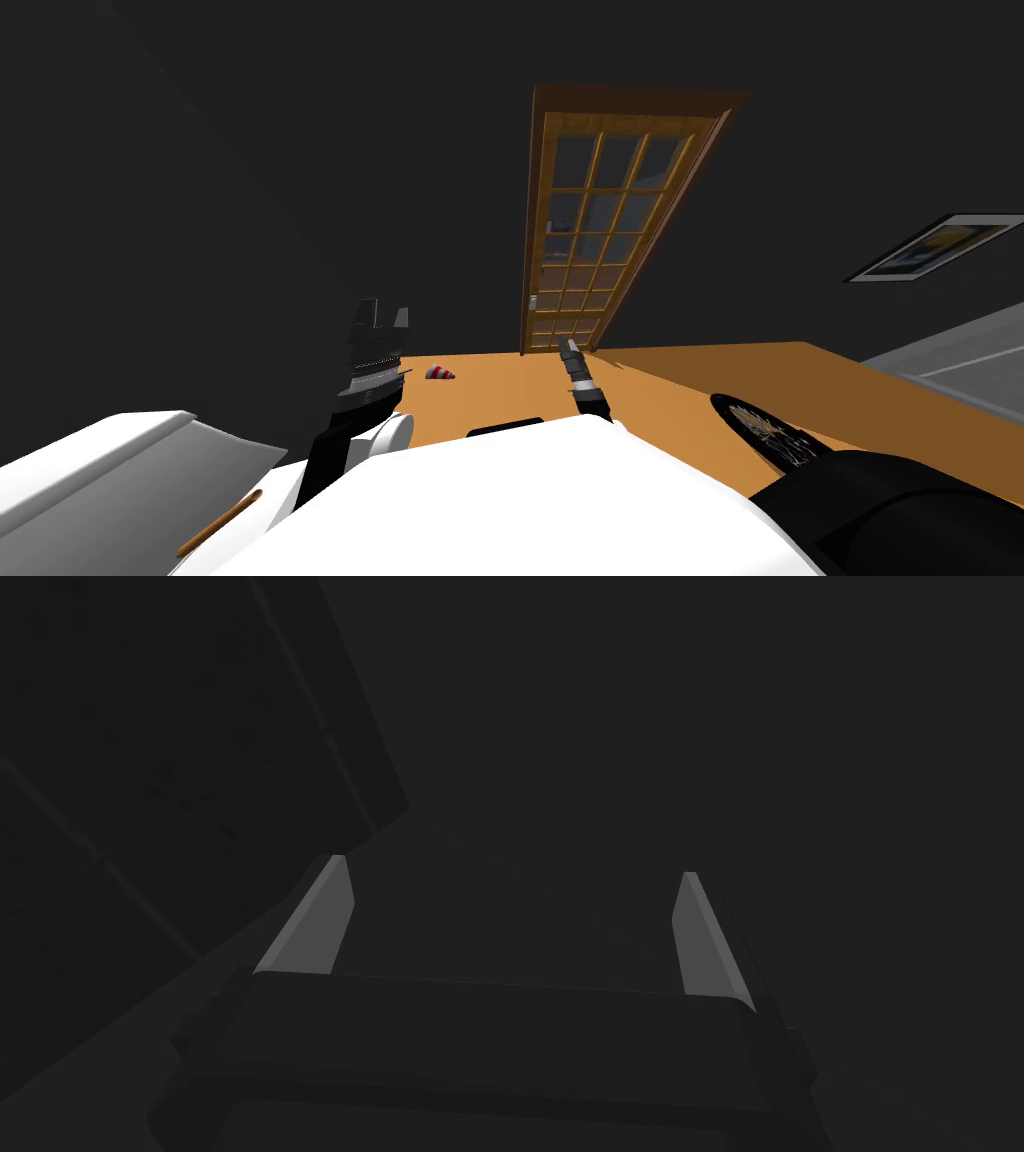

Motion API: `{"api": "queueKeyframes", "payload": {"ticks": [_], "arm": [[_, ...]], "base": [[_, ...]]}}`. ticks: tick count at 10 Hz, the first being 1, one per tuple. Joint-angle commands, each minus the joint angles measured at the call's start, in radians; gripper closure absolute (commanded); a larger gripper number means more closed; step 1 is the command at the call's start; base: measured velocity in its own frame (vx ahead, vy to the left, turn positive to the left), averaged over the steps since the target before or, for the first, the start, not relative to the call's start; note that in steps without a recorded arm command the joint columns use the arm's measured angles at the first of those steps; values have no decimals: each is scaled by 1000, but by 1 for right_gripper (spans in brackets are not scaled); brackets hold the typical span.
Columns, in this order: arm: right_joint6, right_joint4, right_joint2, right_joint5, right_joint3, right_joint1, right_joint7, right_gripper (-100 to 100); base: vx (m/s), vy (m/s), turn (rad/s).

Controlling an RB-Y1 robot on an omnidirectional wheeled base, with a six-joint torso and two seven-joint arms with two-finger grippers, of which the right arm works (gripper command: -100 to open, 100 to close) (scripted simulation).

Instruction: Pull the door open

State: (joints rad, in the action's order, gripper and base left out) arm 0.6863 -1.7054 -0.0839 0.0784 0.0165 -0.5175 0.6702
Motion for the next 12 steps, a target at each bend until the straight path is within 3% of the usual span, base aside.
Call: {"api": "queueKeyframes", "payload": {"ticks": [1,12], "arm": [[14,24,-1,4,3,-3,33,-100],[86,174,-2,30,19,-12,238,-100]], "base": [[96,40,-9],[100,32,-11]]}}
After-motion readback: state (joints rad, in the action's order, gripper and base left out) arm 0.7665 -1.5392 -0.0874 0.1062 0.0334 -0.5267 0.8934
